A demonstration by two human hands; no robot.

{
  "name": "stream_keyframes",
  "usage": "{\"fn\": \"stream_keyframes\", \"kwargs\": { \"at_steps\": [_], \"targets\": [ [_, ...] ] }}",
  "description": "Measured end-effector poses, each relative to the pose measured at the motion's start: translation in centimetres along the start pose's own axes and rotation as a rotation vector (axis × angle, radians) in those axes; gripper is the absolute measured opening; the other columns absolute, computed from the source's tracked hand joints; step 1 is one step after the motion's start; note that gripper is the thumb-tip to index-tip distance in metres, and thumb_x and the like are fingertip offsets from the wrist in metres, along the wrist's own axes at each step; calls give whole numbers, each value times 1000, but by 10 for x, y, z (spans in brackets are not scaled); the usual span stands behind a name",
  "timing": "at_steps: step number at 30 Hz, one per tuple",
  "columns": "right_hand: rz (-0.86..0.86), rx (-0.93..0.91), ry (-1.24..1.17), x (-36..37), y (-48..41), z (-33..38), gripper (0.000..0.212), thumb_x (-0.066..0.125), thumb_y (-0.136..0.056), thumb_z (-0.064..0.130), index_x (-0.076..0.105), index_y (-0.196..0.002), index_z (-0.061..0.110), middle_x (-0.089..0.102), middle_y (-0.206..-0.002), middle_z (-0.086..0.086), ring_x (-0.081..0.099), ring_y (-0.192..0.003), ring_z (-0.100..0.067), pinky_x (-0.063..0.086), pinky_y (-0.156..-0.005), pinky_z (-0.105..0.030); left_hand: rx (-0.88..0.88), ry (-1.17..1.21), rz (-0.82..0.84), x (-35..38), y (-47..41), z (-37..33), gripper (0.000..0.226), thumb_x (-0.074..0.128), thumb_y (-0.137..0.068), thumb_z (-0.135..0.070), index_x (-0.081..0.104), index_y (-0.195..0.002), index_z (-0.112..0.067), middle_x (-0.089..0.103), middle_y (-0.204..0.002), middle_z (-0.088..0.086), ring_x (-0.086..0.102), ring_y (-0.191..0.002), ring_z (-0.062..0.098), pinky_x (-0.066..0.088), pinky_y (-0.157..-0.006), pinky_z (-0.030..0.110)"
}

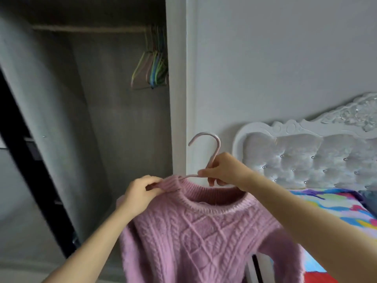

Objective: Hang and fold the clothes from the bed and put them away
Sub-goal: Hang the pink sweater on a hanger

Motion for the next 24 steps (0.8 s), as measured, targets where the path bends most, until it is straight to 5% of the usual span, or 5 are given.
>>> {"fn": "stream_keyframes", "kwargs": {
  "at_steps": [3,10,17,21,24],
  "targets": [
    [49,-23,8,52,-14,32,23,66,-86,17,66,-78,-5,59,-48,0,40,-38,-10,35,-39,-15,-17,9,-105,-54,16,34,24,71,-76,7,71,-98,-2,63,-82,-4,60,-76,-8,41,-76,7],
    [81,-103,55,148,-39,95,36,54,-93,15,55,-59,6,53,-46,0,40,-31,0,32,-38,-8,-127,2,-280,-173,52,97,32,68,-82,-3,63,-90,-34,63,-96,2,57,-90,15,41,-83,13],
    [109,-144,101,202,-54,137,43,52,-93,15,52,-51,8,49,-39,3,35,-25,-2,30,-35,-12,-281,-16,-370,-213,95,148,22,59,-86,7,66,-107,4,63,-97,11,55,-89,20,37,-70,-1],
    [95,-152,128,219,-71,149,41,53,-92,14,49,-51,9,44,-28,7,36,-24,-2,27,-32,-12,-373,18,-359,-221,103,173,24,55,-87,11,61,-110,11,58,-98,14,50,-92,18,37,-68,3],
    [115,-75,-36,231,-90,152,31,55,-91,9,52,-60,8,50,-44,-2,30,-23,-2,23,-29,-14,-411,-1,-359,-234,100,187,23,55,-88,9,61,-110,12,58,-97,12,50,-92,17,36,-67,2]
  ]
}}
Point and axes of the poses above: each hand's wrist, its own y-axis away from the middle knuckle, its own x-axis out of the palm, z = x × y, the point moved 7 cm from there along -y, towards the middle knuckle
